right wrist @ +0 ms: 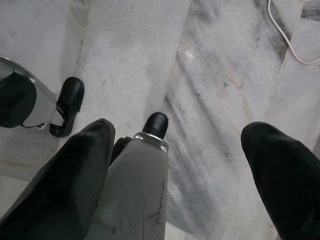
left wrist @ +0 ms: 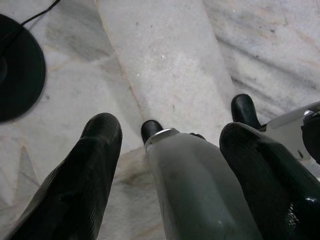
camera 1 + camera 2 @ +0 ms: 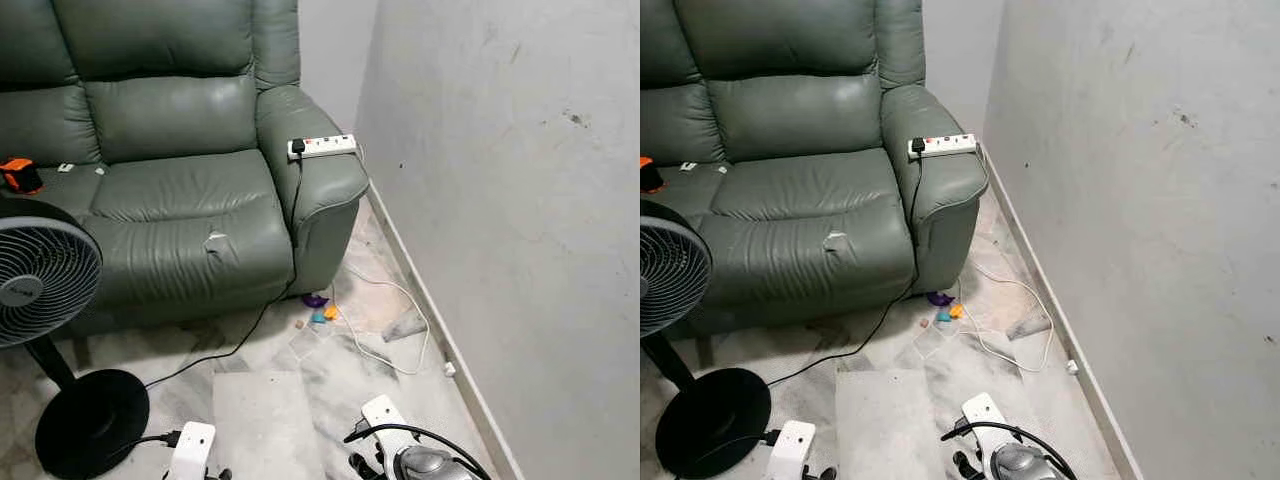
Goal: Hang keys on a hook
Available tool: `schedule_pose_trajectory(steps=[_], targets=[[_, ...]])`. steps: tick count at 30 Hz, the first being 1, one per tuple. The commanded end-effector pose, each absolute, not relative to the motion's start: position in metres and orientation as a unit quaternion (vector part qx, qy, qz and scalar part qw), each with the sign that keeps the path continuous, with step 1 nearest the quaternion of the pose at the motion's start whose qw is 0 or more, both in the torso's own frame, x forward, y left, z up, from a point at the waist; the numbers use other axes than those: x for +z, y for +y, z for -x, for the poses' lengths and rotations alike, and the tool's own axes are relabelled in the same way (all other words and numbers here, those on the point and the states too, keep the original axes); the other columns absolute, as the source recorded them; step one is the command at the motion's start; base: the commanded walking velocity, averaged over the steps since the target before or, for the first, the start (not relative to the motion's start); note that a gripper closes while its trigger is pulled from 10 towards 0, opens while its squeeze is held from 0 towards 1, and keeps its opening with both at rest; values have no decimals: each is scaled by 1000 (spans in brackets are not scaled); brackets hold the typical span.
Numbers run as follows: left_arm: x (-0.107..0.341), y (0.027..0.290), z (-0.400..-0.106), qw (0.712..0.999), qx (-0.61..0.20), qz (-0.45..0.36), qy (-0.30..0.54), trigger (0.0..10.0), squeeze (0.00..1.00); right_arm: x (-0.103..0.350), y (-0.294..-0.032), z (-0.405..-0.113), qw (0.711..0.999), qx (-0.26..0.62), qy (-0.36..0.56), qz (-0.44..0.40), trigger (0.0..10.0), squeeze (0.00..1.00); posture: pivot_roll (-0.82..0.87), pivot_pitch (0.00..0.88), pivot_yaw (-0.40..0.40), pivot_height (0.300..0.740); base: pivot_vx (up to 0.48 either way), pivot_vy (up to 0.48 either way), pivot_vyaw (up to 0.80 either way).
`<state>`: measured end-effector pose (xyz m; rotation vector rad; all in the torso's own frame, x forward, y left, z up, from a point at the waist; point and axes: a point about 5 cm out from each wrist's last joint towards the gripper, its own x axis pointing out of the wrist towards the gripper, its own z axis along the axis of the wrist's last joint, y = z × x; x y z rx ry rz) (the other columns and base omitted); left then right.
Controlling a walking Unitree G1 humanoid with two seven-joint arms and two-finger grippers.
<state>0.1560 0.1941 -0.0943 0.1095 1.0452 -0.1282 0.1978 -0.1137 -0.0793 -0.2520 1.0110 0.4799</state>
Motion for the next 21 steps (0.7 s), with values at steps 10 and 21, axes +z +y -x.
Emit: schedule_pose_trajectory(steps=[10,21], targets=[[-97,192,-152,855,-65,-51,511,10000,0,-80,-116,-197,838,222,483,121,10000,0,61,67,-77,740,0,0,-769],[-97,193,-150,852,-62,-53,518,10000,0,-81,-116,-196,838,222,484,121,10000,0,60,71,-77,740,0,0,-769]])
